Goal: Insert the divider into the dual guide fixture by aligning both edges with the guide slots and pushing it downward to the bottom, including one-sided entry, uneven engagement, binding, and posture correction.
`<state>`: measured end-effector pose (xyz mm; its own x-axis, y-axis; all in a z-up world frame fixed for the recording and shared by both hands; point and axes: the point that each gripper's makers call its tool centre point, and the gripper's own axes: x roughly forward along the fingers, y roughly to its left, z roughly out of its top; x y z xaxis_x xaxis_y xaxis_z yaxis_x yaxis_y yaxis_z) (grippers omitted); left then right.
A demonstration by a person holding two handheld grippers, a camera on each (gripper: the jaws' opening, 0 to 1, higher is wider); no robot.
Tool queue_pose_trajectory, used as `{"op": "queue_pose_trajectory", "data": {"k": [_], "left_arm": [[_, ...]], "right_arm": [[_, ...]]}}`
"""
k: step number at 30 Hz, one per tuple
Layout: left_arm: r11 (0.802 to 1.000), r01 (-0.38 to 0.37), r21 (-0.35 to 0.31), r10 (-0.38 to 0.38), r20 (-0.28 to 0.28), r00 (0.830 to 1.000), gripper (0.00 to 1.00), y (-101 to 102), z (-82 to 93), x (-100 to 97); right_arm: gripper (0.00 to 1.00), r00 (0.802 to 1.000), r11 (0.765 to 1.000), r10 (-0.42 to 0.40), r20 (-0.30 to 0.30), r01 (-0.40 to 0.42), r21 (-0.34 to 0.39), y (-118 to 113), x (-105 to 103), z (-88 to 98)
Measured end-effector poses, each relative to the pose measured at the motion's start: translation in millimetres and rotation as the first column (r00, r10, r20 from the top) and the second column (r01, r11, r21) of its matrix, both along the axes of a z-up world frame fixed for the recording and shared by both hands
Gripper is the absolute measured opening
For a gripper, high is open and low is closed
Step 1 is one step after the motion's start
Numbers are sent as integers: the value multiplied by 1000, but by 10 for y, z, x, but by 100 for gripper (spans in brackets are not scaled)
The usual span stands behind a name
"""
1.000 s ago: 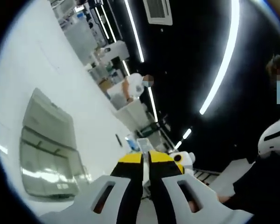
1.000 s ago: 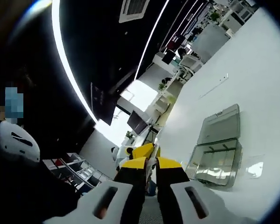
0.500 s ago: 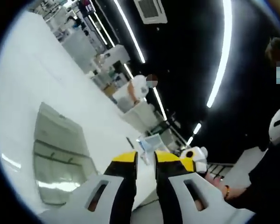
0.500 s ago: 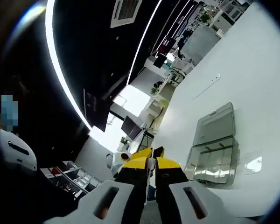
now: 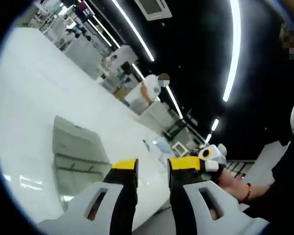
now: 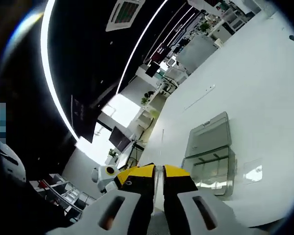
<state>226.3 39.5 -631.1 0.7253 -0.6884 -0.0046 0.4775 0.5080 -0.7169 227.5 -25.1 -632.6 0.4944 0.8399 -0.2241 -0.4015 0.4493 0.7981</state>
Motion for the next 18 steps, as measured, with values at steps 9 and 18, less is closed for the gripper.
{"op": "queue_pose_trajectory", "data": {"k": [9, 18], "left_arm": [[995, 35, 90, -38, 28, 999, 27, 115, -58, -19], [987, 61, 151, -68, 40, 997, 33, 250, -150, -31]], "right_arm": [[0, 999, 996, -47, -22, 46, -72, 73, 38, -178], [0, 991, 979, -126, -42, 117, -165, 127, 122, -348]]}}
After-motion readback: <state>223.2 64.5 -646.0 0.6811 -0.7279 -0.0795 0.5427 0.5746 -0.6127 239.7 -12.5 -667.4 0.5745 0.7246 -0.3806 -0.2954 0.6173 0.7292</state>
